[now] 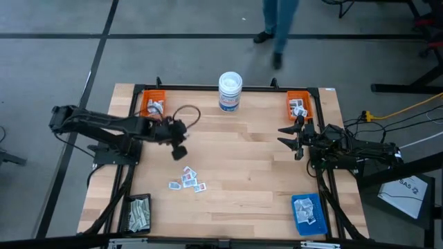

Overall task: Pick & Place First Aid Supplies
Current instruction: Put the orange ointment pack into the left orange bin

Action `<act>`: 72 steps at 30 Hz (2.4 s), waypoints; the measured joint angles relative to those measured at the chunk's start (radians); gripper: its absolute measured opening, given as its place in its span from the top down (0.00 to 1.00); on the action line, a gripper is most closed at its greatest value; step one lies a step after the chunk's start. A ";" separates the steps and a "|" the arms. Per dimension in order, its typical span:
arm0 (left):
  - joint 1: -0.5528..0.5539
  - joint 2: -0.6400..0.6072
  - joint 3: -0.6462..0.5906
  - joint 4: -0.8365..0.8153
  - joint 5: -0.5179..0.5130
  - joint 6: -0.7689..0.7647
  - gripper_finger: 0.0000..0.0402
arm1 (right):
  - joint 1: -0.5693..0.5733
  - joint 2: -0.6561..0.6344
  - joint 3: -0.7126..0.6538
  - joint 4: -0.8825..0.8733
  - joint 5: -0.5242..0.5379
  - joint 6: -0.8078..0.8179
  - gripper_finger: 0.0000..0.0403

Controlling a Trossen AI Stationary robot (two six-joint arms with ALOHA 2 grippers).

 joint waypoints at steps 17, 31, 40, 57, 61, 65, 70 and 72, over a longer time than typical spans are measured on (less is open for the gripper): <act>0.455 0.000 0.135 -0.283 -0.080 0.189 0.99 | 0.000 0.000 0.000 0.000 0.000 0.000 0.53; 0.733 0.000 0.135 -0.385 -0.230 0.249 0.96 | 0.000 0.000 0.000 0.000 0.000 0.000 0.53; 0.757 0.000 0.135 -0.385 -0.236 0.300 0.81 | 0.000 0.000 0.000 0.000 0.000 0.000 0.53; 0.685 0.000 0.135 -0.381 -0.105 0.319 0.59 | 0.000 0.000 0.000 0.000 0.000 0.000 0.53; 0.599 0.000 0.135 -0.381 -0.075 0.277 0.60 | 0.000 0.000 0.000 0.000 0.000 0.000 0.53; 0.484 0.000 0.135 -0.377 -0.035 0.224 0.60 | 0.000 0.000 0.000 0.000 0.000 0.000 0.53; 0.305 0.000 0.135 -0.367 0.034 0.169 0.60 | 0.000 0.000 0.000 0.000 0.000 0.000 0.53; 0.224 0.000 0.132 -0.353 0.066 0.162 0.60 | 0.000 0.000 0.000 0.000 0.000 0.000 0.53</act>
